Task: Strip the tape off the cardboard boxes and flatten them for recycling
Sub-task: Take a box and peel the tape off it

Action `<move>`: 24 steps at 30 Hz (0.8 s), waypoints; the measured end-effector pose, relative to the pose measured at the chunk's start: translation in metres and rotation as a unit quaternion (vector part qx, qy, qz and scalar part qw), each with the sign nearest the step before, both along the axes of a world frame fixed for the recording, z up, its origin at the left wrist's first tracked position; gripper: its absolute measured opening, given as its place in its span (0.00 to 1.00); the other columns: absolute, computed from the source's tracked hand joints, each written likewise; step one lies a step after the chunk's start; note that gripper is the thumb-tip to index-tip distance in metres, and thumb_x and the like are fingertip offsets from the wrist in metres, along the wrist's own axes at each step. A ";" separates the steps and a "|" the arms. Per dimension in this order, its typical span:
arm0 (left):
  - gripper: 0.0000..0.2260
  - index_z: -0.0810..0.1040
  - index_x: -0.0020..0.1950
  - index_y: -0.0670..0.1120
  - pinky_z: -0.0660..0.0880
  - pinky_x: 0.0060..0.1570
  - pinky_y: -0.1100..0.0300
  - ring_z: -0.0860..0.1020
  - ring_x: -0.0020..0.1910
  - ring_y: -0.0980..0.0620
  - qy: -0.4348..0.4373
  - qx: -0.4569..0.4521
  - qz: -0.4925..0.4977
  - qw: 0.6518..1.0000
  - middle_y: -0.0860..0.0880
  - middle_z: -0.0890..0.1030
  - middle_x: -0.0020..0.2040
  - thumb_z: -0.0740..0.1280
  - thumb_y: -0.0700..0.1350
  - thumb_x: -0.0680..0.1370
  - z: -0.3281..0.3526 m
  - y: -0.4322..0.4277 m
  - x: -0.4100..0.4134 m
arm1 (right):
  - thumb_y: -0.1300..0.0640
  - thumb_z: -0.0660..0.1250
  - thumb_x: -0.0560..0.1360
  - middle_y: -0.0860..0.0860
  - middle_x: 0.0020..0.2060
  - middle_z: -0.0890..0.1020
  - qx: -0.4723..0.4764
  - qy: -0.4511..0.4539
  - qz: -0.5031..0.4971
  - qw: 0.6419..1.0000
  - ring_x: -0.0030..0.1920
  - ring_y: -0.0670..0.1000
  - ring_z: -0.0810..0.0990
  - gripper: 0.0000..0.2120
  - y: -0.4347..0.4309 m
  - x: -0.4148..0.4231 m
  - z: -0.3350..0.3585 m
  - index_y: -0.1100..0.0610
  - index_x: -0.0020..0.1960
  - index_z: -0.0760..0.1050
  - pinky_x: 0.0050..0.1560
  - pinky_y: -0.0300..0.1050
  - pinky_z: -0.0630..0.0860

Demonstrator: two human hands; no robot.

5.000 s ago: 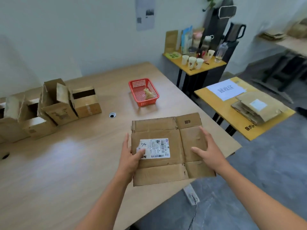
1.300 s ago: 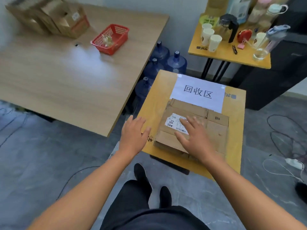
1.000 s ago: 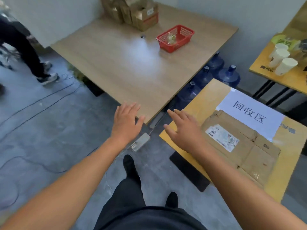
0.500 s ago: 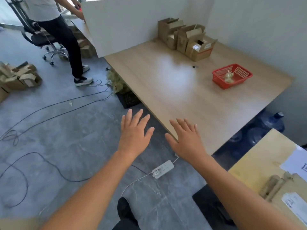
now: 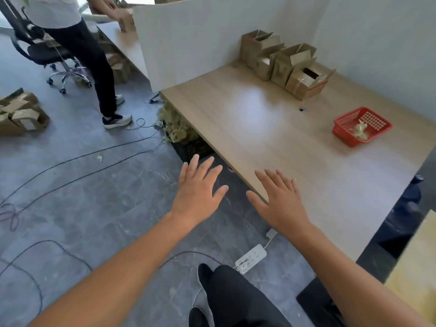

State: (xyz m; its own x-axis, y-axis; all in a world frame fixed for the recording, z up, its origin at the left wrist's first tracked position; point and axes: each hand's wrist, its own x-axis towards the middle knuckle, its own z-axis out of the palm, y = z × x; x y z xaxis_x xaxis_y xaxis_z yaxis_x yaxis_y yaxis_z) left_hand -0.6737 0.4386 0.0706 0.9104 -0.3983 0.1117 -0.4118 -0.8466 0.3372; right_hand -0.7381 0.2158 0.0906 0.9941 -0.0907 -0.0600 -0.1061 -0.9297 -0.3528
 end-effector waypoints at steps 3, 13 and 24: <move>0.29 0.60 0.81 0.53 0.36 0.79 0.47 0.41 0.82 0.46 0.007 0.018 -0.034 0.999 0.52 0.53 0.83 0.53 0.64 0.83 0.002 0.006 0.050 | 0.32 0.50 0.79 0.45 0.81 0.58 0.002 0.002 -0.007 1.000 0.83 0.51 0.46 0.33 0.006 0.041 -0.005 0.41 0.81 0.57 0.81 0.56 0.40; 0.27 0.60 0.80 0.56 0.37 0.79 0.49 0.43 0.82 0.47 -0.044 0.080 -0.136 0.986 0.54 0.54 0.83 0.53 0.64 0.82 0.045 -0.010 0.275 | 0.30 0.47 0.79 0.45 0.83 0.53 -0.034 -0.017 -0.024 0.999 0.83 0.50 0.43 0.33 -0.024 0.231 0.010 0.40 0.82 0.51 0.80 0.54 0.35; 0.28 0.62 0.79 0.53 0.36 0.78 0.51 0.43 0.82 0.50 -0.061 0.010 -0.217 0.974 0.54 0.57 0.82 0.53 0.63 0.82 0.069 -0.120 0.454 | 0.30 0.48 0.79 0.45 0.82 0.57 -0.035 -0.039 -0.120 0.991 0.82 0.49 0.46 0.34 -0.097 0.363 0.036 0.41 0.82 0.55 0.81 0.55 0.40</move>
